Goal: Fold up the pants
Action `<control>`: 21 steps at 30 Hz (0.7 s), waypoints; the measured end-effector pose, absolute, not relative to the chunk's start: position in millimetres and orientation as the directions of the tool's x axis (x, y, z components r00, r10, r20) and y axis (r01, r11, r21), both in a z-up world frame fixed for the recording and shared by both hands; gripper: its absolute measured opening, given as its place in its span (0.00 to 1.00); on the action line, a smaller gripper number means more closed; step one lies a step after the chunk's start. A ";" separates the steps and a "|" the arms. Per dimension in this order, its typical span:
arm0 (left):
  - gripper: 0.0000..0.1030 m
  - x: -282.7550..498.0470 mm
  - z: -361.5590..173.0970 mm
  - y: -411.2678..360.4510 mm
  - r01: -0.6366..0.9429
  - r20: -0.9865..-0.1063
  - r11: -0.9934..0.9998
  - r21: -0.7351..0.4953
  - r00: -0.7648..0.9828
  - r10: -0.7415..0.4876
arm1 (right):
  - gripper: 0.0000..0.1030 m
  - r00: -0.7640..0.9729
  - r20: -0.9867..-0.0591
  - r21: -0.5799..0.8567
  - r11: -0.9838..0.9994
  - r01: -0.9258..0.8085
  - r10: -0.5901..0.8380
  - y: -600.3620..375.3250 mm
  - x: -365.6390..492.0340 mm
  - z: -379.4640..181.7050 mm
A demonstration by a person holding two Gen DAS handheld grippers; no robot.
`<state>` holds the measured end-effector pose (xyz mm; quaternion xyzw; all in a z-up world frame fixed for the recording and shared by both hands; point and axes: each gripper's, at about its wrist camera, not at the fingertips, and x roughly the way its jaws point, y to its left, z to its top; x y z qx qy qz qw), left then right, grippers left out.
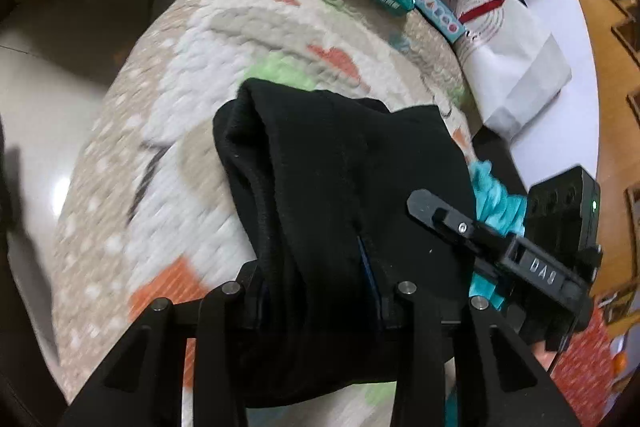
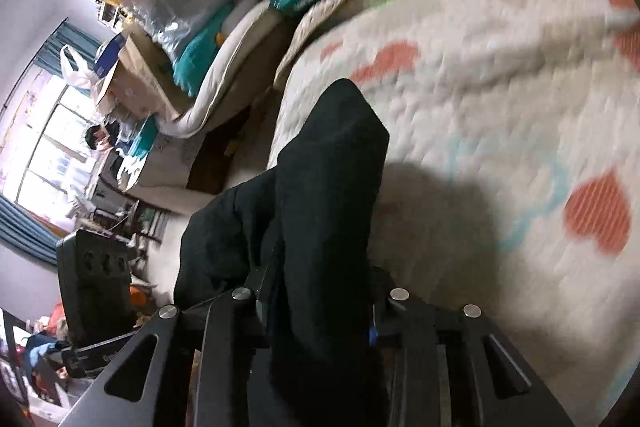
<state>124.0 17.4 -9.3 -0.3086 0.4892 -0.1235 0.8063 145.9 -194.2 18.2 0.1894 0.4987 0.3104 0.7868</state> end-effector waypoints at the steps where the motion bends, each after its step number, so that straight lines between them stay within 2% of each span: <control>1: 0.35 136.2 -5.8 14.3 -0.097 -0.713 0.785 -0.612 0.497 -0.495 | 0.33 0.329 -0.670 0.593 0.746 -0.304 0.666 -195.9 154.6 24.1; 8: 0.35 202.3 -2.2 -1.4 -0.072 -0.738 0.830 -0.553 0.505 -0.447 | 0.33 0.371 -0.673 0.582 0.768 -0.268 0.640 -210.8 202.9 24.7; 16: 0.35 234.4 -34.5 1.8 -0.128 -0.774 0.839 -0.530 0.477 -0.416 | 0.35 0.337 -0.702 0.589 0.777 -0.221 0.627 -209.1 234.5 -13.4; 19: 0.45 236.0 -45.5 9.1 -0.157 -0.760 0.813 -0.560 0.488 -0.429 | 0.42 0.330 -0.684 0.626 0.756 -0.191 0.650 -214.7 239.2 -25.7; 21: 0.50 236.3 -52.9 16.0 -0.180 -0.740 0.775 -0.606 0.486 -0.465 | 0.56 0.315 -0.667 0.672 0.728 -0.135 0.675 -225.8 241.8 -38.5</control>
